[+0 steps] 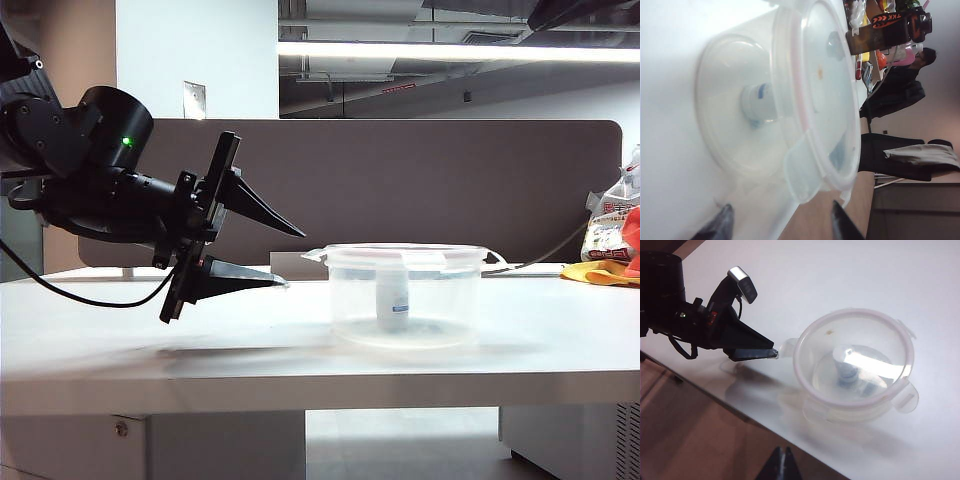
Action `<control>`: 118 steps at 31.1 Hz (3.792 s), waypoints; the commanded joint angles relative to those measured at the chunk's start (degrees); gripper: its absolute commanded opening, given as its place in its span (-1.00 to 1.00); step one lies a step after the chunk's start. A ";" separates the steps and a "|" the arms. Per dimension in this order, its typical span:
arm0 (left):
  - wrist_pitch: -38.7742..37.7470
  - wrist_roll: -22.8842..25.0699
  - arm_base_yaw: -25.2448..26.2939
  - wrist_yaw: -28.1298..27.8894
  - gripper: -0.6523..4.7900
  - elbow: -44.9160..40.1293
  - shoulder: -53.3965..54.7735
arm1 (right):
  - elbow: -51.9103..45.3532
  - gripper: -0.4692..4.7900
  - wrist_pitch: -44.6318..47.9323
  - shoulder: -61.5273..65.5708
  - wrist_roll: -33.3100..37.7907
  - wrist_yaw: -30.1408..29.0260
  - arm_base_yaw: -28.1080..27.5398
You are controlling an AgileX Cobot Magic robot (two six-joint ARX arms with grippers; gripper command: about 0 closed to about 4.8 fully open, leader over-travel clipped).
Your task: Remove the lid of the round box, pick up the small white medicine bottle inside, and place it on the table.
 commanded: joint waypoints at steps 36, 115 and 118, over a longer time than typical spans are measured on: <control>1.66 -2.03 -3.74 1.42 -0.34 6.71 4.39 | 0.24 -0.85 0.74 -0.04 -0.35 -0.59 0.07; 7.26 -5.79 -3.02 10.45 -0.77 15.34 2.58 | 0.24 -0.85 -1.68 0.02 -1.88 -0.52 0.04; 7.23 -6.19 -2.99 10.23 -0.77 17.51 2.58 | 0.24 -0.85 -2.08 0.09 -1.92 -0.52 0.04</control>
